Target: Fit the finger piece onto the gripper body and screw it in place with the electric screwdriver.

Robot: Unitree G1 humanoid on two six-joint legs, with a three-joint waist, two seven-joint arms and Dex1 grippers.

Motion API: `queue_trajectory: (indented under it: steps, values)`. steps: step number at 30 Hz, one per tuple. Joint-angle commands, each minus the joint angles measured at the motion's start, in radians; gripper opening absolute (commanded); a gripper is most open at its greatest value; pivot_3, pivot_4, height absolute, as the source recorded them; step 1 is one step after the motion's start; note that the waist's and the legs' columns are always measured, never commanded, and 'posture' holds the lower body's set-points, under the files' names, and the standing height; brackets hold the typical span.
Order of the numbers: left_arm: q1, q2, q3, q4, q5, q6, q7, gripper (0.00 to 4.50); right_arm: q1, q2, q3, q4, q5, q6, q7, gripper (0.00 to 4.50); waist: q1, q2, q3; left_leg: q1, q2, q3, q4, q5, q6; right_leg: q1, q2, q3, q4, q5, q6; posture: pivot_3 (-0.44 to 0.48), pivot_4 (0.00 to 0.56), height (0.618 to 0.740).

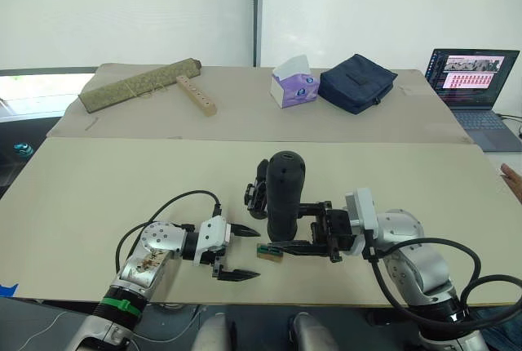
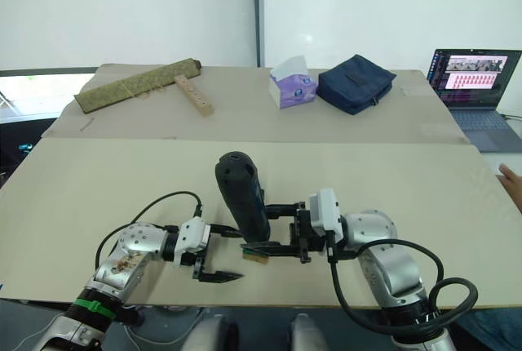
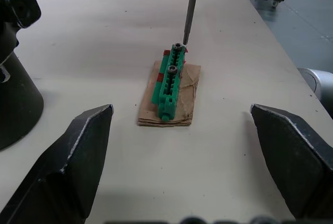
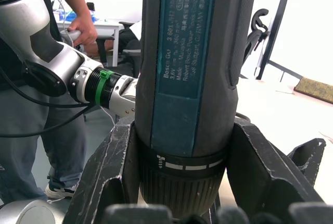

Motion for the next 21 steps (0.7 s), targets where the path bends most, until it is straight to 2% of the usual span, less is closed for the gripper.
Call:
queue_trajectory:
  steps: [1,21]
  values:
    - [0.034,0.000,-0.057,0.019,0.025,0.021,-0.014,4.50,-0.016,0.001,-0.019,-0.021,0.020,-0.032,-0.004,1.92,0.000,0.000,0.000,0.000,0.000,0.000,0.000,0.000,0.000,0.000,0.000,0.000,0.000,0.000,0.000,0.000,0.150,0.740]
    - [0.046,-0.001,-0.064,0.020,0.028,0.017,-0.018,4.50,-0.018,0.003,-0.021,-0.027,0.025,-0.027,-0.019,1.92,-0.001,0.000,0.000,0.000,0.000,0.000,0.000,0.000,0.000,0.000,0.000,0.000,0.000,0.000,0.000,0.000,0.150,0.740]
